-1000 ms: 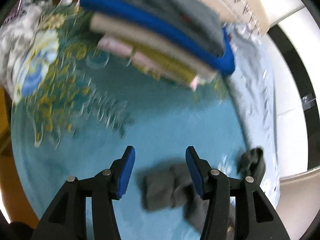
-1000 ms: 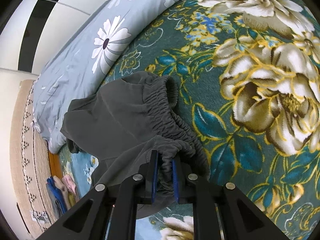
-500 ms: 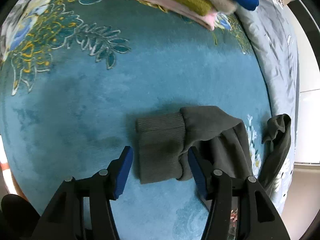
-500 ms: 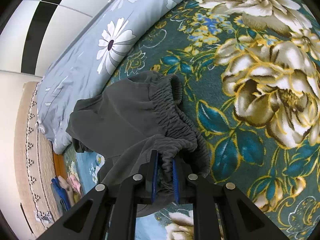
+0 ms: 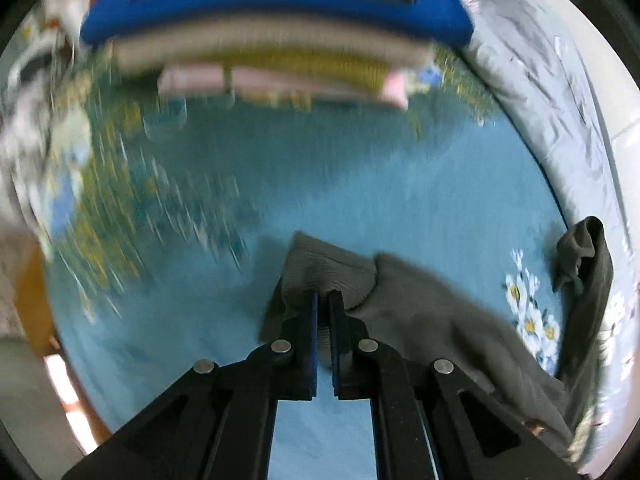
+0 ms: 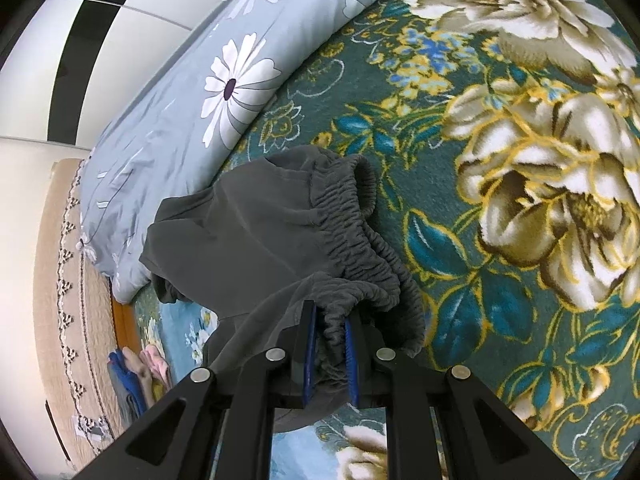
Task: Fold clothes
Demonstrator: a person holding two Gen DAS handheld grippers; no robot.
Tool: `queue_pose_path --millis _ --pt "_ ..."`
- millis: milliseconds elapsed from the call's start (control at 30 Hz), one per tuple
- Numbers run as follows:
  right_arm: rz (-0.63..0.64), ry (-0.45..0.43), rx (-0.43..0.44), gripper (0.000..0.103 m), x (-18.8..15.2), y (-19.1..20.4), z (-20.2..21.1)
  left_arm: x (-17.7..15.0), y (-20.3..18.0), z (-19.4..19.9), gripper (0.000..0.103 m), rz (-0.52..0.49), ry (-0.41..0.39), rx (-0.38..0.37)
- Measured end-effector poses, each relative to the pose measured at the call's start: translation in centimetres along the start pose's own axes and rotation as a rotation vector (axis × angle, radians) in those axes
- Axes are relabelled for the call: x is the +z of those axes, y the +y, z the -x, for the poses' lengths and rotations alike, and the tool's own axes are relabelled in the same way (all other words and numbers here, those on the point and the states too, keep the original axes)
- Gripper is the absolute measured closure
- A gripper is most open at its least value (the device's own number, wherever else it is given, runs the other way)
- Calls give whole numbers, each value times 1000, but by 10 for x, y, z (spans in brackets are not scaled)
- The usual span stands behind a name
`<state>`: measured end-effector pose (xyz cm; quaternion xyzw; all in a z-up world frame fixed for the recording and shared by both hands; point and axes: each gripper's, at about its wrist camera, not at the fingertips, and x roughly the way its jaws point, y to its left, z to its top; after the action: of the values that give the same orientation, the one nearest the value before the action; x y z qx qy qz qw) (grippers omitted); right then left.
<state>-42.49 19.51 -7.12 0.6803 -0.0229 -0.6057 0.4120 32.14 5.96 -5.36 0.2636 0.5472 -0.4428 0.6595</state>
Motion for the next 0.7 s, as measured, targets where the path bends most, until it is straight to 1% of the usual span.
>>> queue_pose_path --millis 100,133,167,233,267,333,400,433,467,500,533,700 --pt "-2 5 -3 87 0 0 -2 16 0 1 99 -30 -9 54" --pt "-3 6 -4 88 0 0 -3 21 0 1 103 -42 -12 78" --pt "-5 7 -5 87 0 0 -3 25 0 -4 103 -57 -12 119" --pt "-13 9 -3 88 0 -2 -4 33 10 -20 103 -64 16 156" --pt "-17 11 -3 87 0 -3 -4 37 17 -24 103 -31 30 122" --pt "-22 11 -7 87 0 -4 -4 36 35 -25 103 73 39 29" --pt "-26 10 -13 87 0 -4 -5 32 45 -20 102 157 26 -48" --pt "-27 10 -17 87 0 -3 -6 26 51 -18 96 206 23 -95" --pt "-26 10 -20 88 1 -2 -6 19 52 -19 90 235 28 -126" --pt "-26 10 -23 87 1 -2 -7 12 54 -20 71 264 33 -156" --pt "-25 10 -26 88 1 -1 -7 6 55 -21 62 288 40 -182" --pt "-17 8 -30 88 1 2 -7 -28 38 -45 62 296 138 -196"
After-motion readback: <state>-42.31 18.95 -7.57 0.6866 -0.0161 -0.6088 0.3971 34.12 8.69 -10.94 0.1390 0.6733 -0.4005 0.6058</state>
